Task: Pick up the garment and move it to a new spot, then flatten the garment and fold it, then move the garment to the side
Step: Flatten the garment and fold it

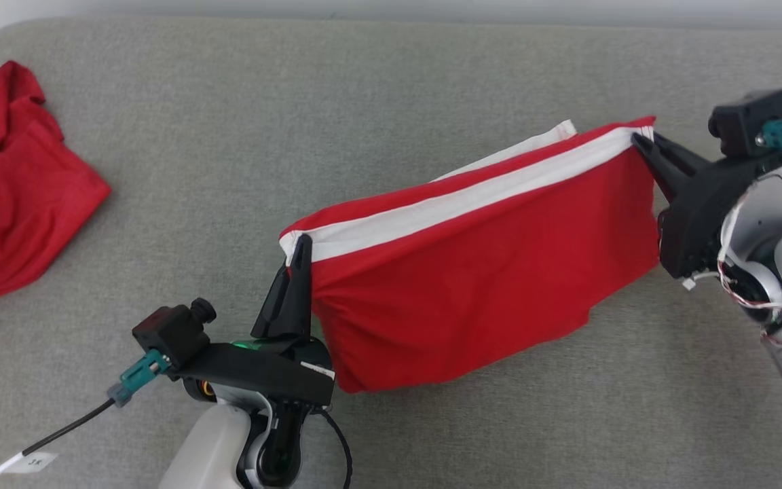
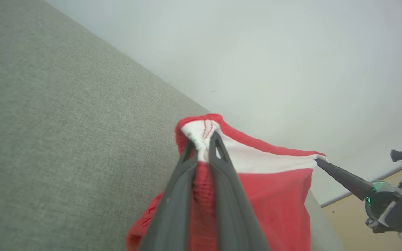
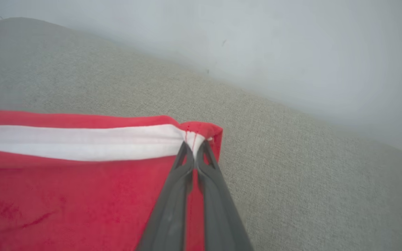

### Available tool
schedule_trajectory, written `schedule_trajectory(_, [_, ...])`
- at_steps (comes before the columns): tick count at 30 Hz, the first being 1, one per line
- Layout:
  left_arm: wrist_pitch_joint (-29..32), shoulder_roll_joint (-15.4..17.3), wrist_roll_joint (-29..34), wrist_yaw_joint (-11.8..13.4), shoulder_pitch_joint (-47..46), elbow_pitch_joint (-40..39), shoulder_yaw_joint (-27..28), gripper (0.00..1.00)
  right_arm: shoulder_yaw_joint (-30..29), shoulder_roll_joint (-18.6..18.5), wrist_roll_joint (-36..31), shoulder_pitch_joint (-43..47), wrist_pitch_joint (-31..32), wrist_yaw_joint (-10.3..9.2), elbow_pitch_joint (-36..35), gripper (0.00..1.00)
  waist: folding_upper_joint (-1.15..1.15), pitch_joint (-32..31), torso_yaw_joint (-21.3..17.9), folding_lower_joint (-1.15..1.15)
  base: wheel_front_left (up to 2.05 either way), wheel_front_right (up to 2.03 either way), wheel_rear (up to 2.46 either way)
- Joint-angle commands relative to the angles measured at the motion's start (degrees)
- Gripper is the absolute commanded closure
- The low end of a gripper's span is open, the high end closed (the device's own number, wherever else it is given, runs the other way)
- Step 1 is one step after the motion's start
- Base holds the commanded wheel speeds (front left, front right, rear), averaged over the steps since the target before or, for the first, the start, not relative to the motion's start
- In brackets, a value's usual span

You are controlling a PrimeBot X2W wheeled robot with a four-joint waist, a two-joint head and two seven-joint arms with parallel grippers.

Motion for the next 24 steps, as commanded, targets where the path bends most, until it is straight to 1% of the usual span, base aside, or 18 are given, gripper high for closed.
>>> schedule_trajectory(1, [-0.2,-0.1,0.2,-0.1,-1.1,0.4,0.1,1.0,0.9,0.0,-0.5,-1.7,-0.5,-0.15,1.6,1.0,-0.01,1.9,1.8,-0.02,0.0,0.0,0.0])
schedule_trajectory(7, [-0.2,-0.1,-1.6,-0.1,-3.3,1.0,-1.5,1.0,3.1,0.8,-1.7,-8.0,-2.7,-0.15,9.4,1.0,-0.01,3.8,3.6,-0.02,0.0,0.0,0.0])
schedule_trajectory(10, [-0.2,-0.2,-1.9,-0.1,-4.4,1.9,-1.7,1.0,3.9,2.0,-1.5,-9.9,-3.7,-0.15,12.9,1.0,-0.01,4.4,4.4,-0.02,0.0,0.0,0.0])
schedule_trajectory(11, [-0.2,-0.1,-2.0,-0.1,-4.7,2.2,-1.8,0.94,4.2,2.5,-1.2,-10.4,-4.1,-0.15,13.8,1.0,-0.01,4.5,4.5,-0.02,0.0,0.0,0.0])
schedule_trajectory(12, [-0.2,-0.2,-2.1,-0.1,-5.1,2.5,-1.9,0.58,4.6,2.8,-1.1,-10.9,-4.5,-0.15,14.7,0.79,-0.01,4.5,4.6,-0.02,0.0,0.0,0.0])
schedule_trajectory(13, [-0.2,-0.2,-2.1,0.1,-5.4,2.8,-2.0,0.0,5.0,3.1,-1.0,-11.3,-4.8,-0.15,15.5,0.05,-0.01,4.6,4.7,-0.02,0.0,0.0,0.0])
schedule_trajectory(14, [-0.2,-0.2,-2.0,0.3,-5.8,3.0,-2.0,0.0,5.3,3.3,-0.8,-11.7,-5.2,-0.15,16.3,0.0,-0.01,4.6,4.8,-0.02,0.0,0.0,0.0])
schedule_trajectory(18, [-0.2,-0.2,-1.4,0.6,-6.7,3.5,-1.7,0.0,7.1,4.0,-0.2,-12.8,-6.5,-0.15,18.6,0.0,-0.01,4.4,4.8,-0.02,0.0,0.0,0.0])
schedule_trajectory(24, [-0.2,-0.2,0.3,0.7,-5.4,3.5,-0.3,0.0,9.3,3.5,1.8,-13.6,-7.2,-0.15,20.8,0.0,-0.01,2.4,3.6,-0.02,0.0,0.0,0.0])
